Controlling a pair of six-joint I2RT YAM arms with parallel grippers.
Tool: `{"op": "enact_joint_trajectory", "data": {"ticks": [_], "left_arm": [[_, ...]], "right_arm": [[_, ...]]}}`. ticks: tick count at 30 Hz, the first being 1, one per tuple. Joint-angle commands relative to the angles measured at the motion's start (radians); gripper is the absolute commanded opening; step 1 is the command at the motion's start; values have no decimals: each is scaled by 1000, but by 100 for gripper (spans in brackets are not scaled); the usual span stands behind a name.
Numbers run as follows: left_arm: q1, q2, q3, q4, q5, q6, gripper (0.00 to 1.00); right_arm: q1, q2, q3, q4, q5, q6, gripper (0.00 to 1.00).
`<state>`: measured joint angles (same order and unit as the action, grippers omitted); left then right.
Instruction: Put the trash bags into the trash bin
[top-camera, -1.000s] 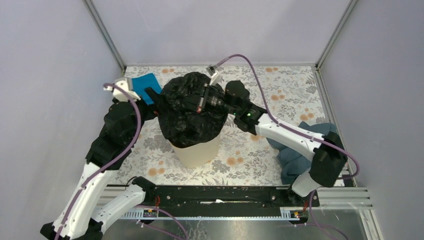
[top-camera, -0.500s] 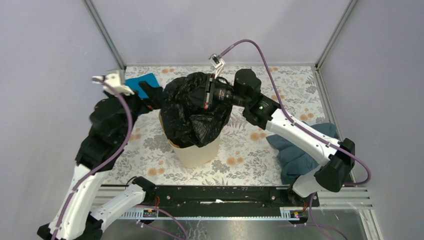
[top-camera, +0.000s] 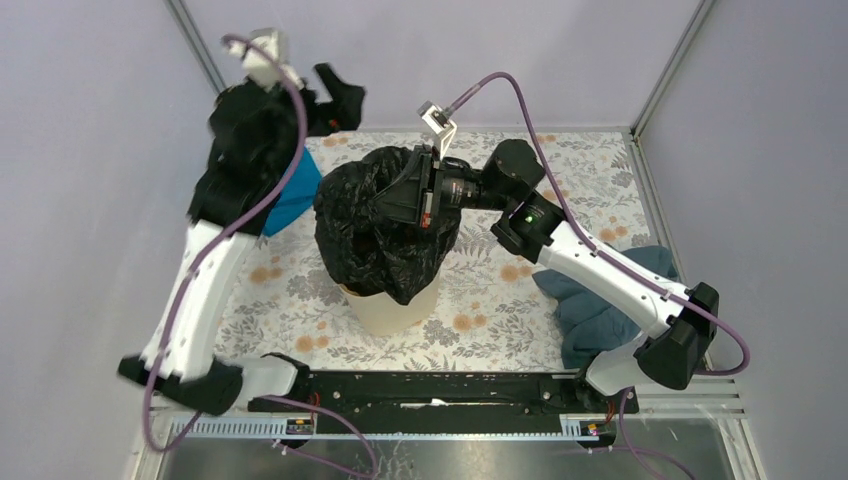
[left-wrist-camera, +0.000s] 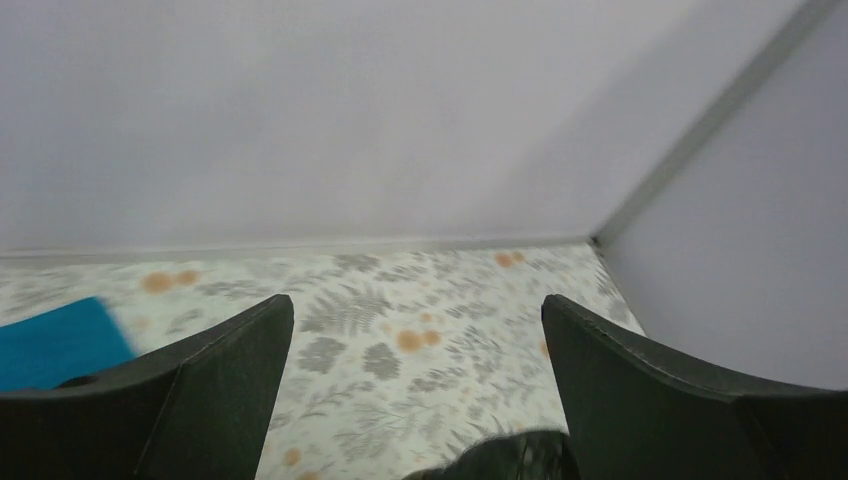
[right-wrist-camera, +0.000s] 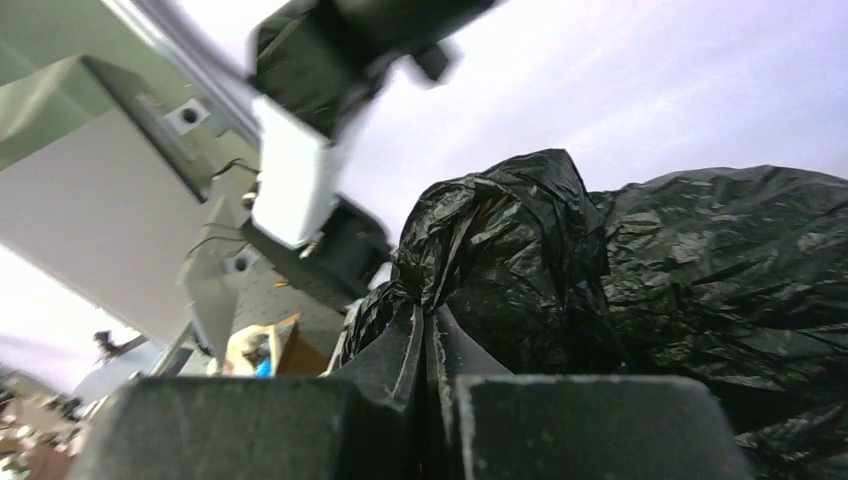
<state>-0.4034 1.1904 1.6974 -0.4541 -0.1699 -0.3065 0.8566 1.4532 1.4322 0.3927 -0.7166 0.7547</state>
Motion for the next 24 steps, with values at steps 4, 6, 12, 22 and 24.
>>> {"op": "enact_joint_trajectory", "data": {"ticks": [4, 6, 12, 22, 24], "left_arm": [[124, 353, 251, -9, 784, -159, 95], [135, 401, 247, 11, 917, -185, 89], [135, 306, -10, 13, 1025, -112, 68], [135, 24, -417, 59, 843, -88, 50], [132, 21, -459, 63, 816, -112, 47]], "right_arm": [[38, 2, -3, 173, -92, 65, 0], [41, -3, -13, 173, -86, 59, 0], [41, -16, -12, 113, -60, 10, 0], [43, 9, -20, 105, -42, -3, 0], [44, 2, -38, 93, -9, -13, 0]]}}
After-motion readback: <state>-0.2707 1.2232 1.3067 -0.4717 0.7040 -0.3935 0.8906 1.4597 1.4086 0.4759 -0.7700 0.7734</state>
